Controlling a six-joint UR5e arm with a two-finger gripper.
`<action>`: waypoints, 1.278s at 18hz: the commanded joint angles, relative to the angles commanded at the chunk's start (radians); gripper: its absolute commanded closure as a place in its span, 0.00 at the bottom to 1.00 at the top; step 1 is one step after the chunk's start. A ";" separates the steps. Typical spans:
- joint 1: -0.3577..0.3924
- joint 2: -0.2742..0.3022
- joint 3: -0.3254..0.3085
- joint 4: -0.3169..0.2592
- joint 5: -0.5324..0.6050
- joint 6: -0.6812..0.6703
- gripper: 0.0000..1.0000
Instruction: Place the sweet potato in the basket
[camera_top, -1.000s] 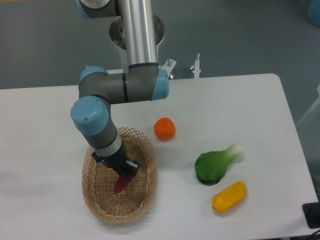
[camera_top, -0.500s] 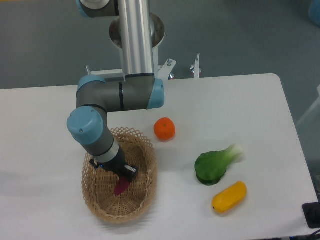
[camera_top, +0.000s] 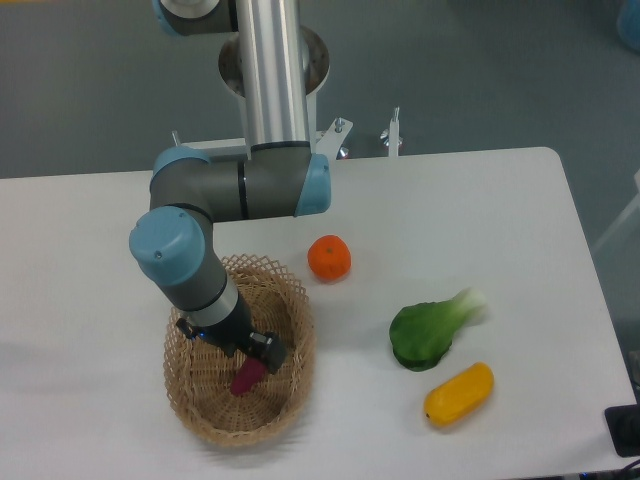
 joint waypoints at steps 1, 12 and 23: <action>0.025 0.006 0.015 -0.009 0.000 0.014 0.00; 0.330 0.143 0.045 -0.133 -0.153 0.451 0.00; 0.460 0.207 0.086 -0.394 -0.233 0.707 0.00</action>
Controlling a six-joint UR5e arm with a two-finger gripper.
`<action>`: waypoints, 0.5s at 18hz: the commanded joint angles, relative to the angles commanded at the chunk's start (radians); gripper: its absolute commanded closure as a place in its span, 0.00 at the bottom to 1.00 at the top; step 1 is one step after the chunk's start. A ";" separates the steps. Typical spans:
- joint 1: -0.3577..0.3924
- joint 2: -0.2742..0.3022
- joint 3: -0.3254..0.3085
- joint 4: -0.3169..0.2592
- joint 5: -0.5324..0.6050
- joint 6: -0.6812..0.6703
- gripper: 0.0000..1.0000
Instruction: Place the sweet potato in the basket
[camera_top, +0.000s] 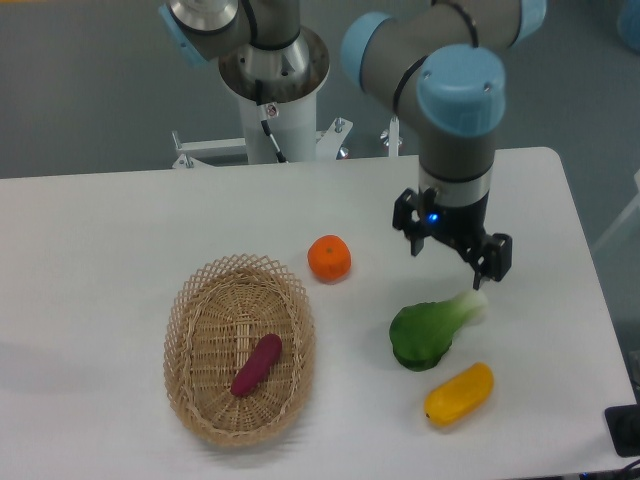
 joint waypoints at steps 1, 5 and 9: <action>0.005 0.000 0.000 0.000 -0.002 0.000 0.00; 0.003 0.002 0.000 0.005 -0.012 -0.011 0.00; 0.005 0.002 0.002 0.008 -0.029 -0.014 0.00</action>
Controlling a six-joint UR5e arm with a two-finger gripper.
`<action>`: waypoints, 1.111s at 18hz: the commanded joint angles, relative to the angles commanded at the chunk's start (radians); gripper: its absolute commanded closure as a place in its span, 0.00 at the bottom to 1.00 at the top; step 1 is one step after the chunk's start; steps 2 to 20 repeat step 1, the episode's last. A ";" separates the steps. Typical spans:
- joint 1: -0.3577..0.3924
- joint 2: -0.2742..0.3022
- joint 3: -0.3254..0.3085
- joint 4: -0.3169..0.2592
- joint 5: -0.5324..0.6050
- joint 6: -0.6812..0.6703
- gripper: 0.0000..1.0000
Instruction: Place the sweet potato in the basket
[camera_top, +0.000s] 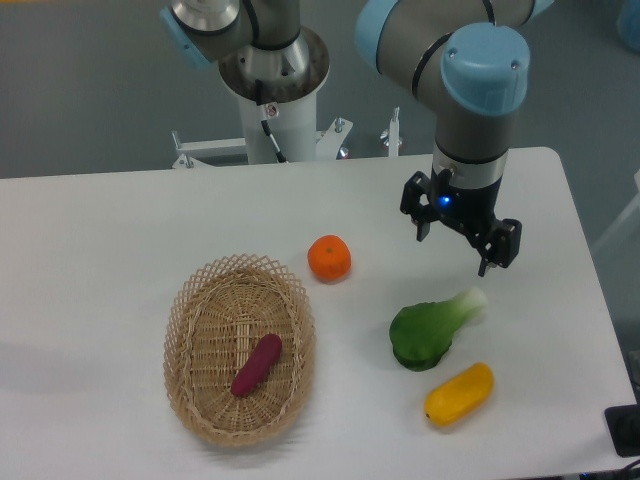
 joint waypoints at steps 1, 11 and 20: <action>0.000 0.000 0.003 0.000 0.001 -0.002 0.00; 0.000 0.000 0.003 0.000 0.001 -0.002 0.00; 0.000 0.000 0.003 0.000 0.001 -0.002 0.00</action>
